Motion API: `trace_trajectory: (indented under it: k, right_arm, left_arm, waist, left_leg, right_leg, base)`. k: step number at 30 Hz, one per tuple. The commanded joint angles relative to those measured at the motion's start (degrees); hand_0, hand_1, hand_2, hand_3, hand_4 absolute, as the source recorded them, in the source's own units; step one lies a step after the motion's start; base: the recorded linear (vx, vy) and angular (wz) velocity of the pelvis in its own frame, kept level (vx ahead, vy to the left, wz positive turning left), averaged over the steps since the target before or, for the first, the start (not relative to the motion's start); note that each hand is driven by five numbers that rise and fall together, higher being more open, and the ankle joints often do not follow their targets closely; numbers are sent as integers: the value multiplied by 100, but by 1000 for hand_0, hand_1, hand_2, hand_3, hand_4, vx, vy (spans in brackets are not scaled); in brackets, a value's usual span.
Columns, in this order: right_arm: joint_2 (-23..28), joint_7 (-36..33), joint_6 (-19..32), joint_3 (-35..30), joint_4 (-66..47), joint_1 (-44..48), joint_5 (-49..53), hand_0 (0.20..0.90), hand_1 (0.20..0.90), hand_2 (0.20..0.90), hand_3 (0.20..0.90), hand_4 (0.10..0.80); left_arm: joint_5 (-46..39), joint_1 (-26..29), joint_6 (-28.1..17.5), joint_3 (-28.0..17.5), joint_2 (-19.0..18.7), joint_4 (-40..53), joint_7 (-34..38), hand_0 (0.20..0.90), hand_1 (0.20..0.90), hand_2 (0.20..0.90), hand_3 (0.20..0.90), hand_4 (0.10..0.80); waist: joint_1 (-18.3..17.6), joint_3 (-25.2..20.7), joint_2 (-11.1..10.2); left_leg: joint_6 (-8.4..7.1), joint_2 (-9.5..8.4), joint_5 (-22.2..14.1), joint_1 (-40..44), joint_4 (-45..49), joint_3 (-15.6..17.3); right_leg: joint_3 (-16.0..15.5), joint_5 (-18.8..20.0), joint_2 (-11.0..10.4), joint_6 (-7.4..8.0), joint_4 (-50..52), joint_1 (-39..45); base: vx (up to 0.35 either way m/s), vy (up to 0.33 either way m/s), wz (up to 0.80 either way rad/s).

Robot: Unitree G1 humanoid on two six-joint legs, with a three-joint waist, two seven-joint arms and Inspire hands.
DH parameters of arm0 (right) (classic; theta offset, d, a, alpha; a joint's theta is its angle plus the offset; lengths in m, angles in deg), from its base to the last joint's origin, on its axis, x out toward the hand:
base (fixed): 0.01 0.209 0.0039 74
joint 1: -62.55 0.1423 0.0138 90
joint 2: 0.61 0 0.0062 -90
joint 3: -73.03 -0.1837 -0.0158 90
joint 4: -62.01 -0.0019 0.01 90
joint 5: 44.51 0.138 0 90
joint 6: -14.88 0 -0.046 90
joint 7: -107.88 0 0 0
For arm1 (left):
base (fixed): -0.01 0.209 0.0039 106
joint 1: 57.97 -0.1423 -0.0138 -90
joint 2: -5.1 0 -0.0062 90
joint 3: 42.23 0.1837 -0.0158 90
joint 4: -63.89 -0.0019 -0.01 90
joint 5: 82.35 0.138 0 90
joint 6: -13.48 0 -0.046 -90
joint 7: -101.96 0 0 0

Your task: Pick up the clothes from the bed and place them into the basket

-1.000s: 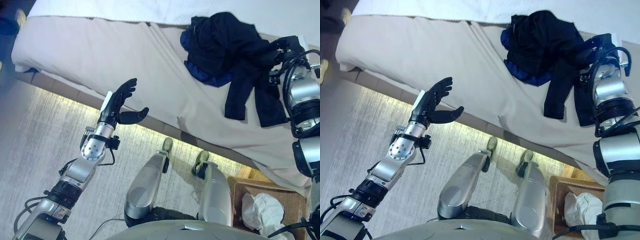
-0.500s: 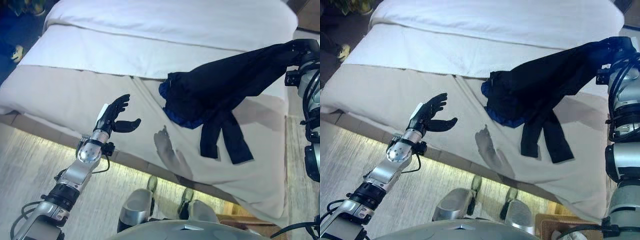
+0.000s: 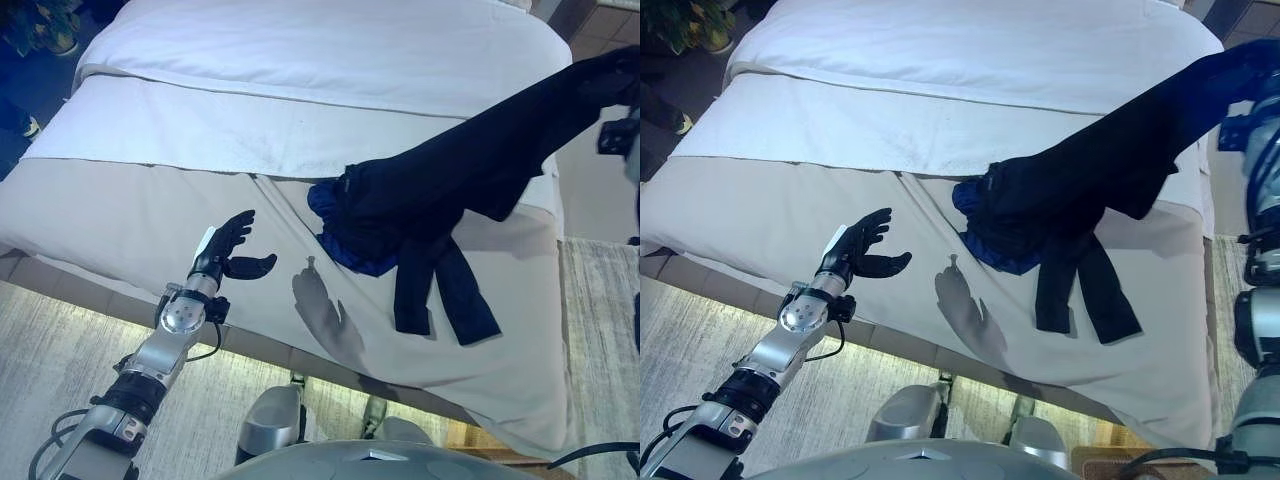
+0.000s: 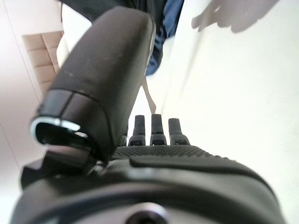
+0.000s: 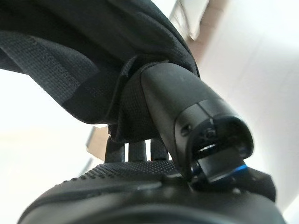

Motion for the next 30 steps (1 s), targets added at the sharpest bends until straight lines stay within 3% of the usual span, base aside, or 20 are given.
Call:
trace_trajectory:
  k: [1, 10, 17, 30]
  right_arm:
    - [873, -661, 1092, 602, -580, 1024, 245, 300, 300, 300, 200, 100]
    - [1458, -1451, 1230, 786, -808, 1534, 549, 300, 300, 300, 200, 100]
    - [1542, -1293, 1210, 599, -1107, 1357, 774, 300, 300, 300, 200, 100]
    - [843, 310, 877, 314, -1270, 201, -137, 300, 300, 300, 200, 100]
  left_arm:
    - [266, -73, -456, 94, -38, -176, 129, 900, 900, 900, 900, 800]
    - [330, -172, -488, -9, -91, -433, 241, 900, 900, 900, 900, 800]
    - [344, -173, -524, -119, -41, -576, 196, 900, 900, 900, 900, 800]
    - [453, -6, -490, -267, 204, -695, 185, 900, 900, 900, 900, 800]
  waist:
    - [-66, -1312, -264]
    - [-231, -1401, -341]
    - [-375, -1454, -351]
    - [-395, -1409, -325]
  left_leg:
    - [-276, 165, -1110, 166, 436, 80]
    - [-269, 187, -1132, 264, 367, 190]
    - [-265, 187, -1126, 319, 275, 288]
    - [-250, 177, -1105, 325, 235, 326]
  right_leg:
    - [54, -282, 4, 60, 359, -420]
    - [189, -305, 63, 63, 327, -381]
    - [330, -253, 99, 96, 248, -399]
    - [373, -178, 127, 94, 148, -418]
  base:
    - [0, 0, 0]
    - [13, 1, -2]
    - [-10, 12, -15]
    - [-14, 11, -6]
